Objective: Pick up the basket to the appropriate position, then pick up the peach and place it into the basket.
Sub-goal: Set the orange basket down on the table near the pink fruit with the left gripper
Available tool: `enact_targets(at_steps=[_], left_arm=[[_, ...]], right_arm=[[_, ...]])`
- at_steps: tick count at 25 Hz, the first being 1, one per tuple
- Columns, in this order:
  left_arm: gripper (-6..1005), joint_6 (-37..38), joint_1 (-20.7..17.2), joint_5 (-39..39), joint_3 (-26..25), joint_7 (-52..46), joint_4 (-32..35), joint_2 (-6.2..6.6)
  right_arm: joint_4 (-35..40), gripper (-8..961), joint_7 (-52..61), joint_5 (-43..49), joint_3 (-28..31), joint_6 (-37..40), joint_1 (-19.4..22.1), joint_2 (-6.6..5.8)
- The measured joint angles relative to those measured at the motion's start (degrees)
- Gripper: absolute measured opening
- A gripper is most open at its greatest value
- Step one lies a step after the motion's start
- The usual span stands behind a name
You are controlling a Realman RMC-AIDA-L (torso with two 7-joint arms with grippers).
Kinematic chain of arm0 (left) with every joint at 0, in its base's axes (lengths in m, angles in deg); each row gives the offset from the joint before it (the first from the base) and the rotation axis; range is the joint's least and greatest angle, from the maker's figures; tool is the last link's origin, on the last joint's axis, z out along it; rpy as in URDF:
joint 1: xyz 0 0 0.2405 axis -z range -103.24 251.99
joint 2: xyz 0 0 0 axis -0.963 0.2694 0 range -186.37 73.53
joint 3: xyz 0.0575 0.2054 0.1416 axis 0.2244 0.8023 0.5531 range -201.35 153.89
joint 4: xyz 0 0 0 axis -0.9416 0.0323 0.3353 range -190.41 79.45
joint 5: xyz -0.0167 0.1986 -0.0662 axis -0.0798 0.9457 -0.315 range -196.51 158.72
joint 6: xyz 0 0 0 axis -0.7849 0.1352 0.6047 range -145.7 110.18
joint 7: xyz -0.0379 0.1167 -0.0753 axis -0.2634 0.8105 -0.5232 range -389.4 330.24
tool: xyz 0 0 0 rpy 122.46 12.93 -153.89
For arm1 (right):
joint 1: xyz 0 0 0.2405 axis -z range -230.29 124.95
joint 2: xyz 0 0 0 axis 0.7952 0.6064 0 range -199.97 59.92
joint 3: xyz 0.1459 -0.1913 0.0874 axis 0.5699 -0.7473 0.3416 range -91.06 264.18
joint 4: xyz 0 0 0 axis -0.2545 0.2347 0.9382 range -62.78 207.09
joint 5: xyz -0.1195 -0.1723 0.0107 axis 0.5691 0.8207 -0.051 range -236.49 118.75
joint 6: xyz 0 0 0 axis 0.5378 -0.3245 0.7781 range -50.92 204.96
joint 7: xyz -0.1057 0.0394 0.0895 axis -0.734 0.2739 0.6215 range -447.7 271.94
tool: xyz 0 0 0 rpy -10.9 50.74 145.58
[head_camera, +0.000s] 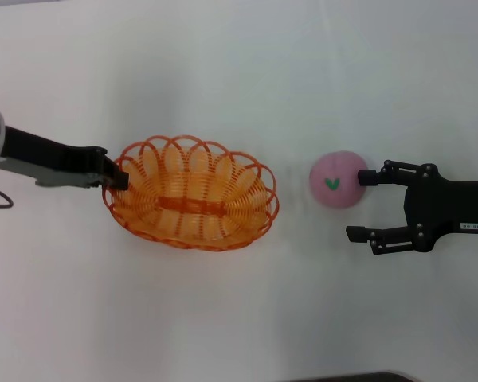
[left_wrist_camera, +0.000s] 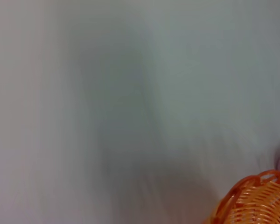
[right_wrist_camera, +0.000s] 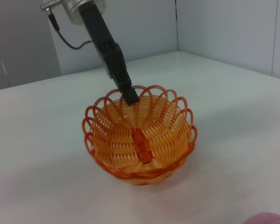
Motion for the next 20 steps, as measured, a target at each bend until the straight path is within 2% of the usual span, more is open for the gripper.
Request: enact_targets(at_steps=[10,20], left_arm=[[73,-5.2,-5.5,-6.8,0.7,-1.4,-2.6,-0.29],[71,-8.2,-7.7,-8.0,3.6,-1.4,-4.0,-0.54]], right_arm=[[0.0,946,0.0,0.0,0.0,0.0,0.0,0.0],[0.0,946,0.0,0.0,0.0,-0.3,-0.1,0.0]])
